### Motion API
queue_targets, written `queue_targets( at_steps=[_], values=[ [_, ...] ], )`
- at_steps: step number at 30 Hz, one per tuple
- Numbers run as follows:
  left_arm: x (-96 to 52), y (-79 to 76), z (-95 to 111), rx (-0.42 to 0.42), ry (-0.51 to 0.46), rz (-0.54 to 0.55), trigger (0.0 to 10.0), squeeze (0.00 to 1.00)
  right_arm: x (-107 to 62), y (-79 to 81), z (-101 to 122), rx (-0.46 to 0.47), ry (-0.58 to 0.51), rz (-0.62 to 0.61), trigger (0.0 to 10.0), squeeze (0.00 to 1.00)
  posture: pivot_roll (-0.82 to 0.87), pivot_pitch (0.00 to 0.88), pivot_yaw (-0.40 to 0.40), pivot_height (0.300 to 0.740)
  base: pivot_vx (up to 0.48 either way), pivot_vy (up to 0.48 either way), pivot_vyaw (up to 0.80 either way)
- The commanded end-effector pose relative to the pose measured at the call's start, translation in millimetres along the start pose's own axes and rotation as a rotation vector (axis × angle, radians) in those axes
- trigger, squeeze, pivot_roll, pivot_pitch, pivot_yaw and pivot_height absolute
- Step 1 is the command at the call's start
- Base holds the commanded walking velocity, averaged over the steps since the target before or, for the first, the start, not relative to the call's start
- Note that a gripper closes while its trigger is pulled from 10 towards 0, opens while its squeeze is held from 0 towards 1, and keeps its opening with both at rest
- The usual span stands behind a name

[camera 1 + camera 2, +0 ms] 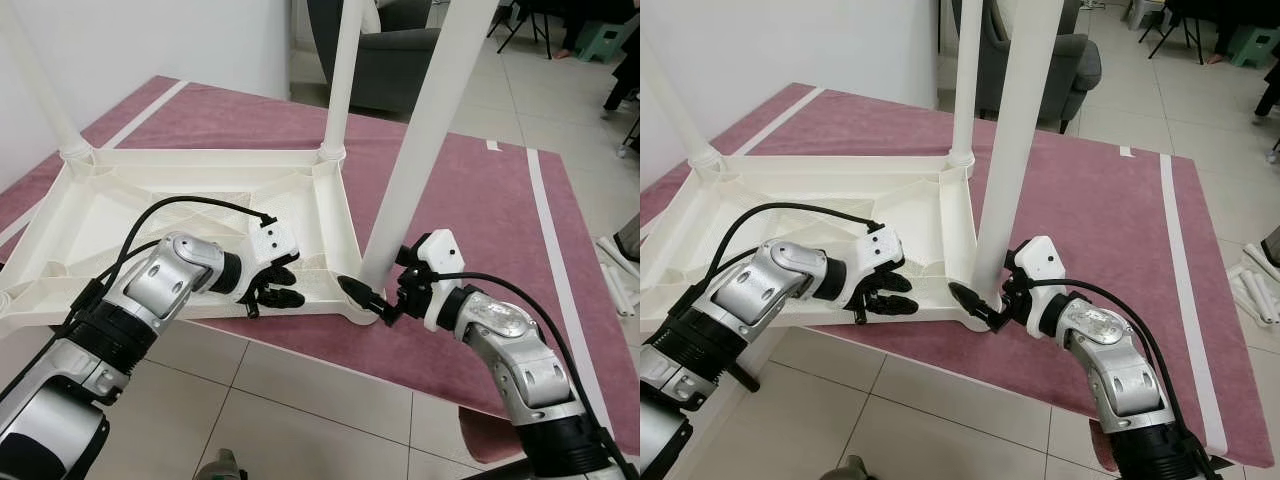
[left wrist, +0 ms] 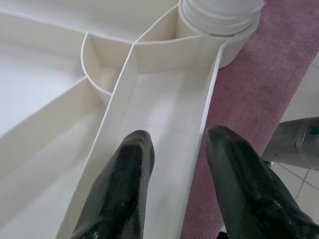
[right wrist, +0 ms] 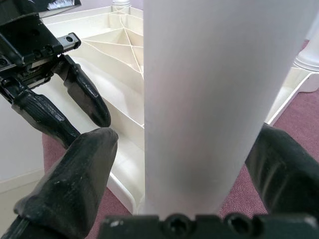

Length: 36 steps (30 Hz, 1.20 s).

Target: Building children table

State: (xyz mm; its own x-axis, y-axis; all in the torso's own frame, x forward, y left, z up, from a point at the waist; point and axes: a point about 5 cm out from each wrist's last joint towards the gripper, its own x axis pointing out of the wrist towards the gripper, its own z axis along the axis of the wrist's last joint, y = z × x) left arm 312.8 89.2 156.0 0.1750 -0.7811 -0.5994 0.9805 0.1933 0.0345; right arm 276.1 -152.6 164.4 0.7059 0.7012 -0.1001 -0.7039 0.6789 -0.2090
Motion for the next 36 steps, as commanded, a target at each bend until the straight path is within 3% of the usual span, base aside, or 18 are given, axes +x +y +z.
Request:
queue_targets(
  at_steps=[1, 36],
  values=[
    [-2.3, -14.6, 47.9, 0.676, -0.343, 0.000, 10.0, 0.00, 5.0, -2.3, 1.4, -0.006, -0.005, -0.005, 10.0, 0.00, 0.11, 0.044, -0.004, 0.740, 0.000, 0.000, 0.00],
    [-2.3, -14.6, 47.9, 0.676, -0.343, 0.000, 10.0, 0.00, 5.0, -2.3, 1.4, -0.006, -0.005, -0.005, 10.0, 0.00, 0.11, 0.044, -0.004, 0.740, 0.000, 0.000, 0.00]
  ],
)
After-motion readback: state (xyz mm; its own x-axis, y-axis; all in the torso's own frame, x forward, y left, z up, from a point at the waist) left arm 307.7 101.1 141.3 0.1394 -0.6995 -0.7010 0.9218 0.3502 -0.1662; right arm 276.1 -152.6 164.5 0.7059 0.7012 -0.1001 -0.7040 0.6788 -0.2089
